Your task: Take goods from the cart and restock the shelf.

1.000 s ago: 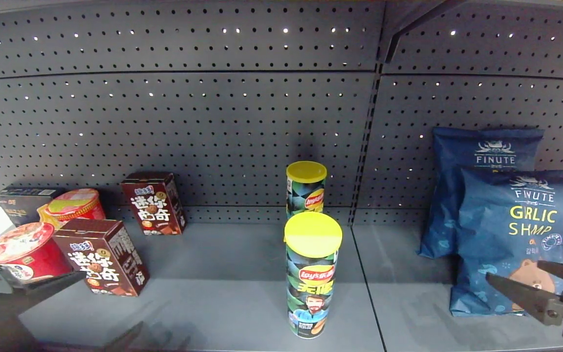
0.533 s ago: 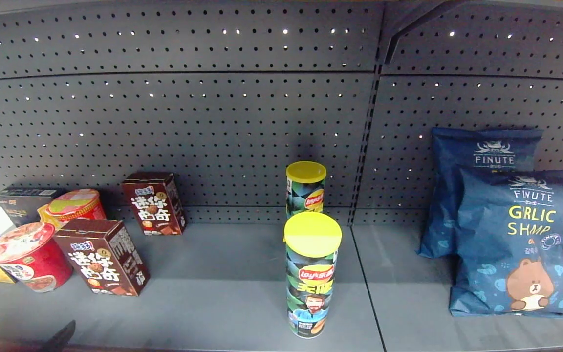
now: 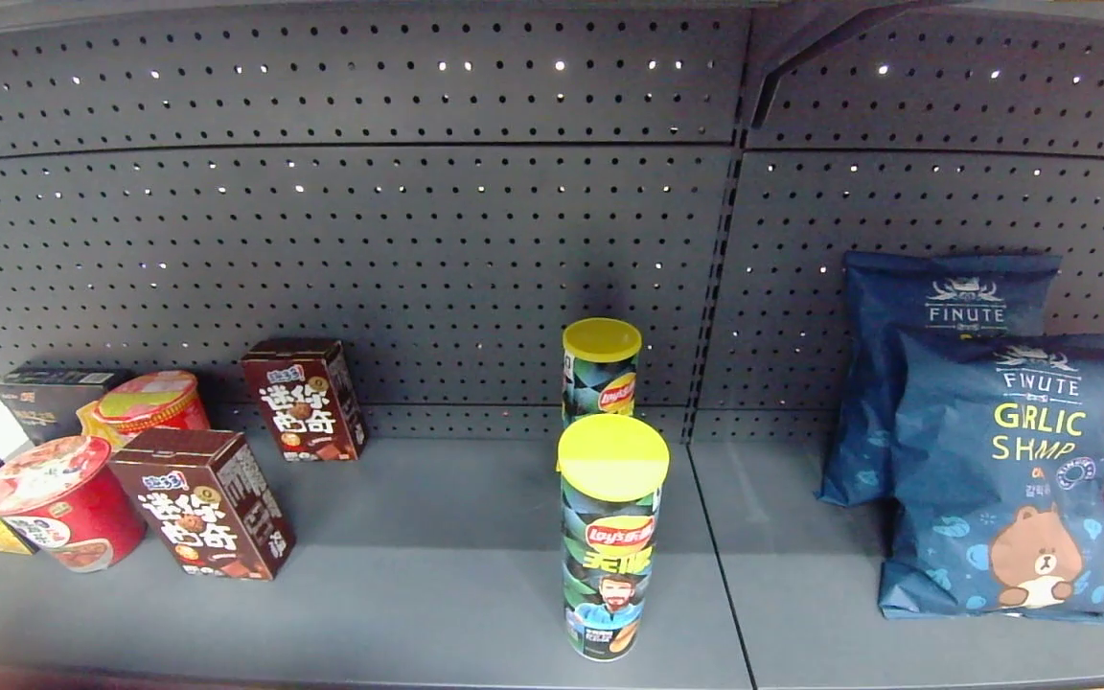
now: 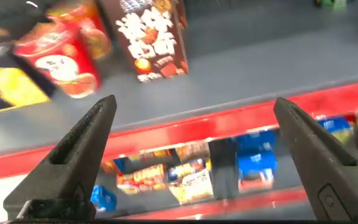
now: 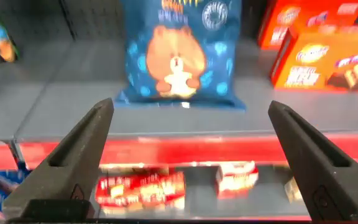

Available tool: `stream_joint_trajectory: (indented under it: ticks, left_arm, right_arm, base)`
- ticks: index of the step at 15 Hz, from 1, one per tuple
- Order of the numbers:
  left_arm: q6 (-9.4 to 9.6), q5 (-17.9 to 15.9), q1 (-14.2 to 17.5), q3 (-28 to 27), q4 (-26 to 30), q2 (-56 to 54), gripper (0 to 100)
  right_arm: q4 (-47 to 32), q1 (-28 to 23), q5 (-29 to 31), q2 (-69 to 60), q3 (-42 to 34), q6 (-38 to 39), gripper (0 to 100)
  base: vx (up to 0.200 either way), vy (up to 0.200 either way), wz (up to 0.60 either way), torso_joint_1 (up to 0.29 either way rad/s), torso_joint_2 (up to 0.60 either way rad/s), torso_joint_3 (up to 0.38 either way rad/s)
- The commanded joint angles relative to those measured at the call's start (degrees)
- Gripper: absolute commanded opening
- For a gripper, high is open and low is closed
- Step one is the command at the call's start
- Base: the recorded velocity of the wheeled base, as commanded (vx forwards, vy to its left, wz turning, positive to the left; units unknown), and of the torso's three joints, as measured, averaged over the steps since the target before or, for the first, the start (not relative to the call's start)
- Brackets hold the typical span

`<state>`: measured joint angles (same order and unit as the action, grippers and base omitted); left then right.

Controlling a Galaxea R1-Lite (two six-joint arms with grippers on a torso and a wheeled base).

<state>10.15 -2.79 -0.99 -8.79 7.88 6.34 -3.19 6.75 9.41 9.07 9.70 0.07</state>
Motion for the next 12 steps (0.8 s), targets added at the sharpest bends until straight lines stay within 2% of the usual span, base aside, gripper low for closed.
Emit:
stream_joint_trajectory:
  ticks: [1, 2, 3, 5, 7, 8, 9, 11, 12]
  left_arm:
    - [0.04, 0.3, 1.0, 1.6, -0.3, -6.3, 100]
    - [0.13, 0.9, 1.0, 5.4, -7.0, -6.3, 100]
    - [0.04, 2.3, 1.0, 8.8, -11.6, -6.3, 100]
    - [-0.75, 1.7, 1.0, 8.8, -11.3, -6.3, 100]
    - [-3.39, -1.6, 1.0, 8.8, -11.1, -6.3, 100]
    - [-3.74, -3.4, 1.0, 8.8, -11.1, -6.3, 100]
    - [-4.53, -3.7, 1.0, 8.8, -11.0, -6.3, 100]
    - [-9.89, -0.5, 1.0, 8.7, -11.0, -6.3, 100]
    - [-10.51, 0.0, 1.0, 8.7, -11.0, -6.3, 100]
  right_arm:
    - [0.5, -0.3, -1.0, -3.5, -2.1, 0.1, 100]
    - [8.1, -0.3, -1.7, -3.5, -8.8, 0.3, 100]
    - [8.8, -0.3, -3.0, -3.5, -9.7, 0.9, 100]
    - [7.6, -0.3, -3.2, -3.5, -9.6, 3.4, 100]
    - [7.6, -0.3, -2.8, -3.4, -9.6, 4.7, 100]
    - [7.3, -0.4, -3.0, -3.4, -9.5, 5.1, 100]
    - [7.1, -0.4, -3.7, -3.4, -9.4, 5.1, 100]
    - [7.1, -0.4, -2.0, -3.4, -9.4, 4.9, 100]
    - [7.1, -0.4, -1.3, -3.4, -9.4, 4.9, 100]
  base:
    - [0.000, 0.000, 0.00, 0.000, 0.00, 0.000]
    - [0.000, 0.000, 0.00, 0.000, 0.00, 0.000]
    - [0.000, 0.000, 0.00, 0.000, 0.00, 0.000]
    - [0.000, 0.000, 0.00, 0.000, 0.00, 0.000]
    - [0.000, 0.000, 0.00, 0.000, 0.00, 0.000]
    - [0.000, 0.000, 0.00, 0.000, 0.00, 0.000]
    - [0.000, 0.000, 0.00, 0.000, 0.00, 0.000]
    - [0.000, 0.000, 0.00, 0.000, 0.00, 0.000]
    - [0.000, 0.000, 0.00, 0.000, 0.00, 0.000]
